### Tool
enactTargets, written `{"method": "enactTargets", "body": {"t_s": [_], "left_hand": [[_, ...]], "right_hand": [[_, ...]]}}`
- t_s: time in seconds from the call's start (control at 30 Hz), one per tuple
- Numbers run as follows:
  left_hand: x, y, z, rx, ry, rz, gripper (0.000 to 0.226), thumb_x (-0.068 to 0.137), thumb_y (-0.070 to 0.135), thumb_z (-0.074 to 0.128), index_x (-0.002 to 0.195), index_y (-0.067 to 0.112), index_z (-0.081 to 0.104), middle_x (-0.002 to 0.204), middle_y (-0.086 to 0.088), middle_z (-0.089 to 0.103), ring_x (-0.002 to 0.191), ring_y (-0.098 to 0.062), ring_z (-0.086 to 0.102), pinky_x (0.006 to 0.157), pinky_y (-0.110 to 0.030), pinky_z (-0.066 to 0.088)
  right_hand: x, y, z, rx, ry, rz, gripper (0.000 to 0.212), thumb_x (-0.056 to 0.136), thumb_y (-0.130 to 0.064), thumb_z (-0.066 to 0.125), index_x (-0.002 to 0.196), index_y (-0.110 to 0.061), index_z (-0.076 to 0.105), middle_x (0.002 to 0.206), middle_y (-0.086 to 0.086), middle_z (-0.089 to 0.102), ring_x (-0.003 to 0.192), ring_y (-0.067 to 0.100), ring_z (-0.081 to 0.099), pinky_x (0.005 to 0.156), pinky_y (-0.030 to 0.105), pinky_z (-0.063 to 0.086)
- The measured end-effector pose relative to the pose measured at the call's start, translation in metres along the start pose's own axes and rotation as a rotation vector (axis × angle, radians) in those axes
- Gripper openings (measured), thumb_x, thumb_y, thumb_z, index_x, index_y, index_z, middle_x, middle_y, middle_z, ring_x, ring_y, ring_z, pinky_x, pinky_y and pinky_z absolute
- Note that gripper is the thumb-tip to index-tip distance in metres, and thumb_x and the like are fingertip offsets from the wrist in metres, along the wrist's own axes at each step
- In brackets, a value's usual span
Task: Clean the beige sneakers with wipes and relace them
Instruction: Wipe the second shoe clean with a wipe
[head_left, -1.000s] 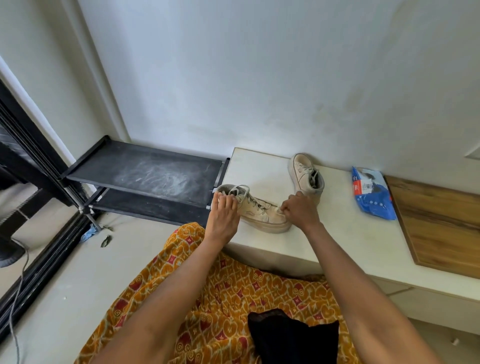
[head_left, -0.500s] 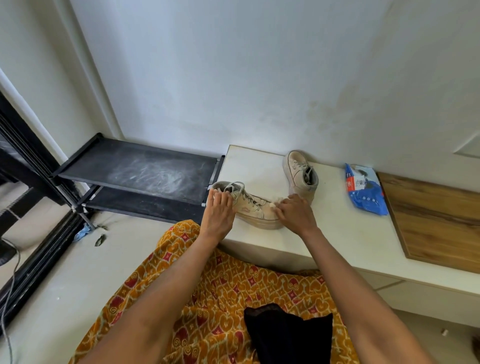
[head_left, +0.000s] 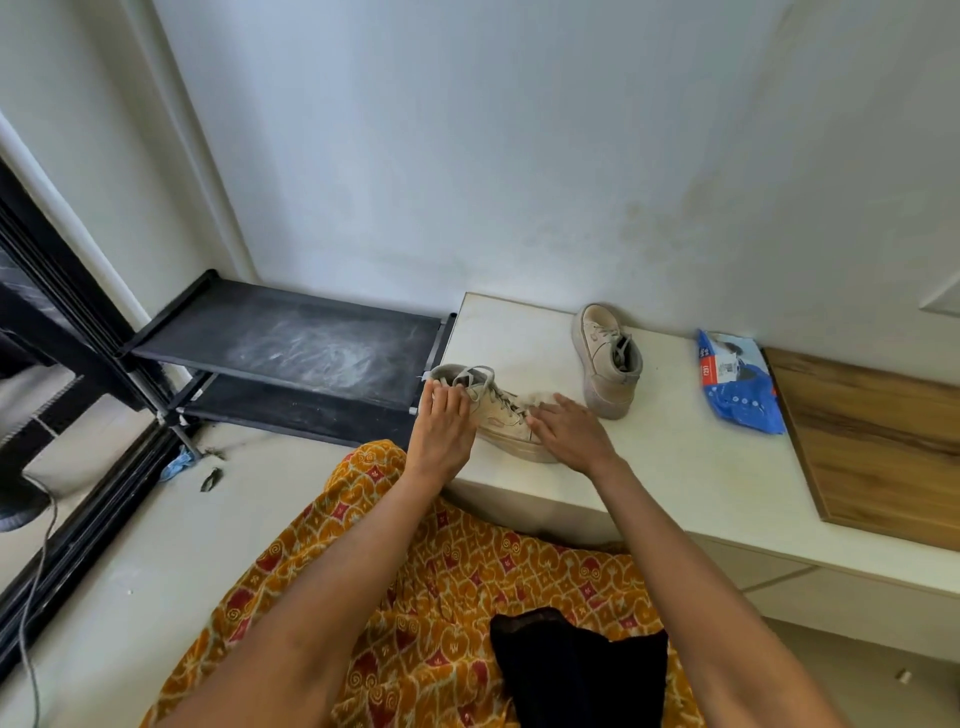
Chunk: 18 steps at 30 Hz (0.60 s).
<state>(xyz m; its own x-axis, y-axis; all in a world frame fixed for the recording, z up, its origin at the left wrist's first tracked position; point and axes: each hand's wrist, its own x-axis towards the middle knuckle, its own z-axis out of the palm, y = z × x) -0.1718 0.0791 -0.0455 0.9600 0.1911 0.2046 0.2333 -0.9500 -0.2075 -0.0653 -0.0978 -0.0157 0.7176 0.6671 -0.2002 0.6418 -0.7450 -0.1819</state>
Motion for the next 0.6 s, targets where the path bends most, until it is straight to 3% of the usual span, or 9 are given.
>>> {"method": "enactTargets", "body": {"t_s": [0.17,0.3,0.37,0.5,0.6], "left_hand": [[0.000,-0.001,0.000,0.005,-0.010,0.008,0.047,0.095,0.029,0.030,0.128,-0.001,0.042,0.120,-0.018,0.049,0.114,-0.037,0.045,0.113,-0.051,0.025],[0.000,0.000,0.000,0.013,-0.023,-0.004,0.048,0.095,0.029,0.029,0.131,-0.001,0.040,0.124,-0.019,0.048,0.117,-0.037,0.044,0.114,-0.051,0.023],[-0.001,0.001,0.000,0.003,-0.020,-0.007,0.048,0.095,0.029,0.028,0.130,-0.001,0.040,0.124,-0.019,0.048,0.117,-0.037,0.044,0.113,-0.051,0.024],[-0.001,0.001,-0.002,0.022,-0.012,-0.007,0.046,0.095,0.030,0.031,0.128,0.000,0.042,0.122,-0.017,0.049,0.114,-0.035,0.045,0.113,-0.050,0.025],[-0.001,0.002,-0.001,0.021,-0.015,-0.007,0.045,0.096,0.031,0.032,0.128,0.001,0.043,0.121,-0.016,0.049,0.115,-0.034,0.045,0.113,-0.050,0.025]], "right_hand": [[-0.011,0.028,0.002,-0.174,0.070,-0.012,0.041,0.102,-0.040,0.026,0.129,-0.031,0.055,0.140,-0.010,0.050,0.139,0.014,0.031,0.111,0.041,0.015],[0.000,0.027,-0.014,-0.261,0.077,0.052,0.045,0.101,-0.042,0.027,0.119,-0.024,0.064,0.130,0.001,0.060,0.133,0.018,0.039,0.106,0.040,0.026],[0.008,0.006,-0.016,-0.166,0.024,0.047,0.045,0.102,-0.040,0.027,0.127,-0.022,0.058,0.135,0.007,0.055,0.134,0.021,0.038,0.103,0.039,0.031],[0.016,-0.018,-0.004,0.097,-0.076,0.060,0.048,0.103,-0.040,0.022,0.145,-0.022,0.034,0.154,0.000,0.030,0.145,0.019,0.017,0.114,0.042,0.015],[0.005,0.002,-0.006,0.027,-0.095,0.066,0.048,0.102,-0.042,0.020,0.145,-0.026,0.034,0.154,-0.005,0.028,0.146,0.017,0.012,0.116,0.043,0.007]]}}
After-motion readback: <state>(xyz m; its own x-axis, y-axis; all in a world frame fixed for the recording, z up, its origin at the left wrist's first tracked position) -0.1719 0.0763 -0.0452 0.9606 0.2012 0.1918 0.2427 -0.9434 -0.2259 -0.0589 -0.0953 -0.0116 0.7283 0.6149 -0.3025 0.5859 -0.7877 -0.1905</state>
